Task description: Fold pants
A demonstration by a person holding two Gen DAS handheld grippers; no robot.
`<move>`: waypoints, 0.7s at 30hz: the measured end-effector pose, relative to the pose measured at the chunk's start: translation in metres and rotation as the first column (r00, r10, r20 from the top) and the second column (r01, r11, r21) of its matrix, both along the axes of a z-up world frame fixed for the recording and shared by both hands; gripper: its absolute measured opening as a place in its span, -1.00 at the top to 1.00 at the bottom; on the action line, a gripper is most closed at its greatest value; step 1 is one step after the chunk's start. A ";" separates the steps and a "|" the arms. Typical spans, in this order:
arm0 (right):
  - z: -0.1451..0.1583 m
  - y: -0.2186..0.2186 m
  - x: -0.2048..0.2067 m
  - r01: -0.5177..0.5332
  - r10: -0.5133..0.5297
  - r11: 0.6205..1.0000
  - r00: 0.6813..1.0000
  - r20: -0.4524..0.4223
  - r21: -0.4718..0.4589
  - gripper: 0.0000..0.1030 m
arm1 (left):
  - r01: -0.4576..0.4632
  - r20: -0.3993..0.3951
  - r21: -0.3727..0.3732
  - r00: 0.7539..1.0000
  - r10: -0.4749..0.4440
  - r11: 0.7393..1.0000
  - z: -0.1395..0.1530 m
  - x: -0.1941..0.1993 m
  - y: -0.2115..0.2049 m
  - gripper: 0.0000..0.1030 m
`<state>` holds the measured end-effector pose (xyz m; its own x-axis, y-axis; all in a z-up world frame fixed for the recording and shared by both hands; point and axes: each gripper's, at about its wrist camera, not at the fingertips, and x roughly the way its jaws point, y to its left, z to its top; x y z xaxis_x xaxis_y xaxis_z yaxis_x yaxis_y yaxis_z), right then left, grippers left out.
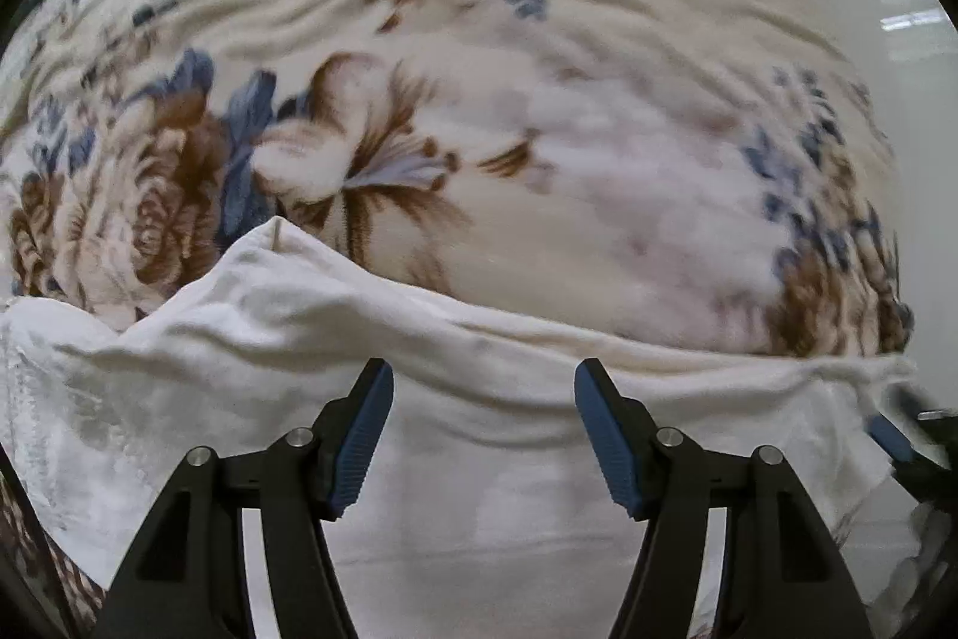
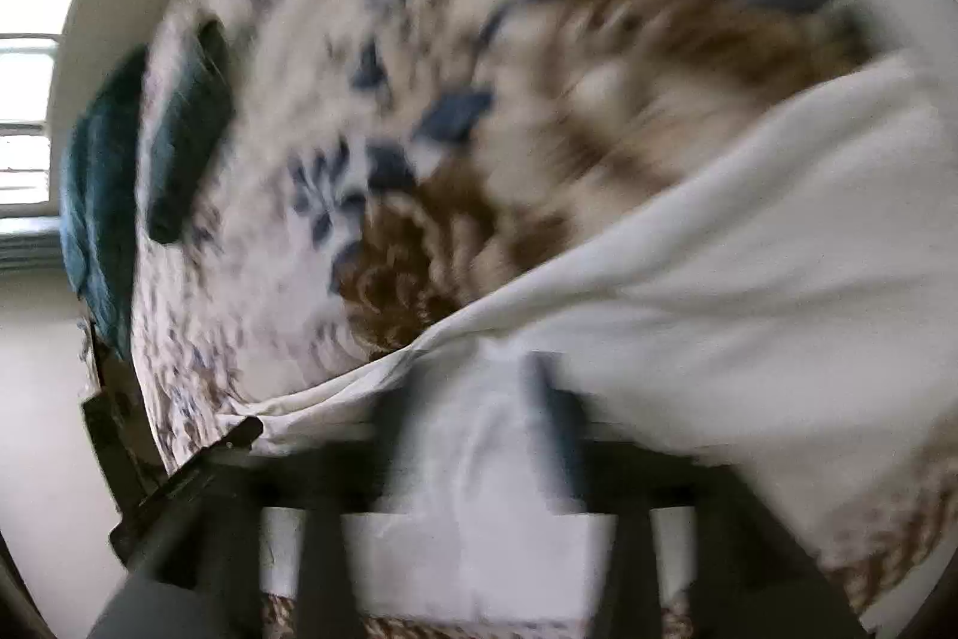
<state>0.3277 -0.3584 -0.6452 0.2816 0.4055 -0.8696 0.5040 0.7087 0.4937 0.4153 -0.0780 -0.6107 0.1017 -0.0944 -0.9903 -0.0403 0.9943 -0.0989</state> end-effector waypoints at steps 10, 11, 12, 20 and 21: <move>-0.028 -0.110 -0.123 0.186 -0.194 0.973 0.980 -0.052 -0.137 -0.94 | 0.122 0.027 0.049 0.992 -0.124 0.991 0.032 -0.064 -0.083 -0.89; -0.041 -0.117 -0.126 0.206 -0.211 0.975 0.976 -0.057 -0.084 -0.94 | 0.134 0.021 0.048 0.991 -0.135 0.990 0.033 -0.068 -0.091 -0.89; -0.054 -0.122 -0.129 0.234 -0.236 0.972 0.970 -0.060 -0.034 -0.95 | 0.146 0.016 0.045 0.989 -0.147 0.988 0.034 -0.069 -0.097 -0.89; -0.071 -0.126 -0.123 0.342 -0.345 0.938 0.937 0.053 0.060 -0.11 | 0.213 0.015 0.062 0.977 -0.214 0.975 0.041 -0.070 -0.135 -0.89; -0.066 -0.125 -0.120 0.344 -0.345 0.938 0.937 0.049 0.029 0.61 | 0.212 0.012 0.063 0.977 -0.213 0.975 0.040 -0.069 -0.136 -0.89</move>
